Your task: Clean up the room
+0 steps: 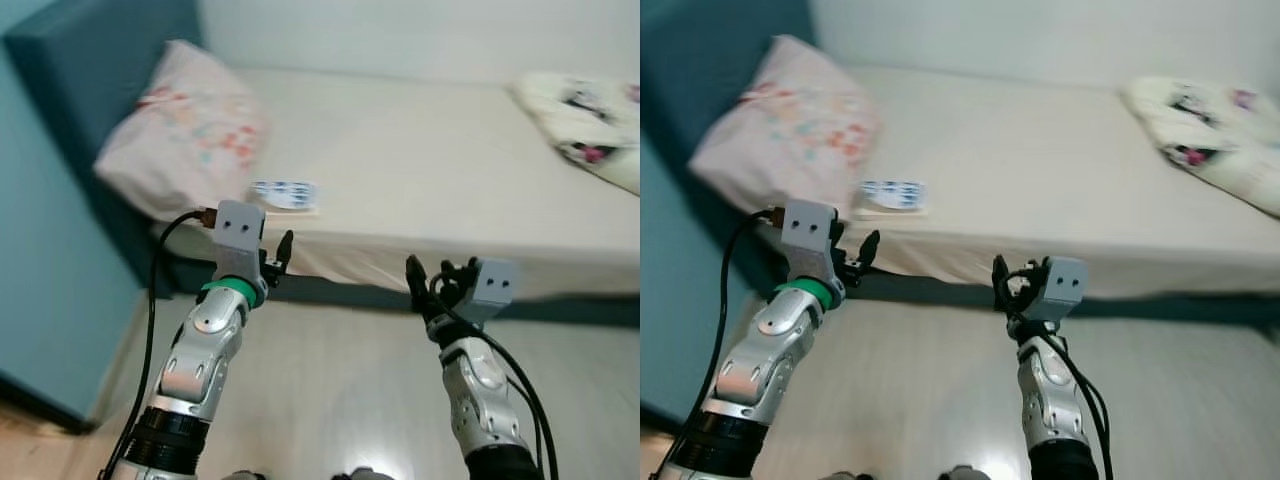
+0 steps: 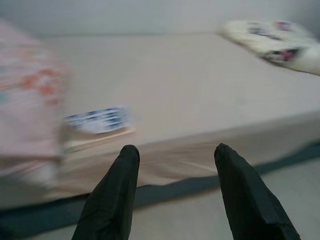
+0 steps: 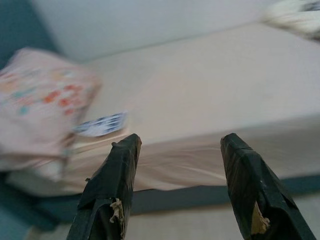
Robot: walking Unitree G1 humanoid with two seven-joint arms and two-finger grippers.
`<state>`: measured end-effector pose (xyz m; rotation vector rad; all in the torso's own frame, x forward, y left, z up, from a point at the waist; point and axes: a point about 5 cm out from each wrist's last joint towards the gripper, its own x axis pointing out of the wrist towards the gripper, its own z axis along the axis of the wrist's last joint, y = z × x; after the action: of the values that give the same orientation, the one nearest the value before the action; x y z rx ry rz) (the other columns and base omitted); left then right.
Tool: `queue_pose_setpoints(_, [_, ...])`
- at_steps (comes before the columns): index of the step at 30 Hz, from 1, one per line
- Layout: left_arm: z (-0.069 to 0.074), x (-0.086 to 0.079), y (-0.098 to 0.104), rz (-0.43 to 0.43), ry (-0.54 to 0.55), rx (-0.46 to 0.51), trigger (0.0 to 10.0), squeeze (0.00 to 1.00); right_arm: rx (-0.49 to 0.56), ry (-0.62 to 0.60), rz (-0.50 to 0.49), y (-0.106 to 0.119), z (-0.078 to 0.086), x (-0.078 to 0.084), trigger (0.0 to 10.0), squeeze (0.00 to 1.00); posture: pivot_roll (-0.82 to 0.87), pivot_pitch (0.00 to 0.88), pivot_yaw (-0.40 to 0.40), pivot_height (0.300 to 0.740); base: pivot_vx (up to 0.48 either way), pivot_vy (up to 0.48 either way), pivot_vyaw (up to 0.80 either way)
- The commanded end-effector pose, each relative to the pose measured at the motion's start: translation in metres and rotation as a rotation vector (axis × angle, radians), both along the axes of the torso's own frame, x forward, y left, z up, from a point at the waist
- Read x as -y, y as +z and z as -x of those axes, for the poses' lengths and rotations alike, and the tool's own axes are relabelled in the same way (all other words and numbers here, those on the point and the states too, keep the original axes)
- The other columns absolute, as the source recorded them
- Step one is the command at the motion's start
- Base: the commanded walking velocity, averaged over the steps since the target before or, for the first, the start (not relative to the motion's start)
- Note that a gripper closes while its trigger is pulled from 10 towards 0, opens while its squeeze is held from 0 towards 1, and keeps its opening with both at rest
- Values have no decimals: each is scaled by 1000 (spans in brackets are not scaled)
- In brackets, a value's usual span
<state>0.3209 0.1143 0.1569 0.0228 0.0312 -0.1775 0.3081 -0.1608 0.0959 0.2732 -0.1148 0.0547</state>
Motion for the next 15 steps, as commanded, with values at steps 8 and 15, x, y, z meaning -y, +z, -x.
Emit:
queue_pose_setpoints(8, [2,-14,-20,-108,10,-29,10000,0,-16,64,52,-10,4,-9,10000,0,17,62,32,740,0,0,-750])
queue_pose_setpoints(15, [9,-33,-52,-196,56,-108,10000,0,-62,180,166,-27,7,-28,10000,0,34,51,26,740,0,0,-750])
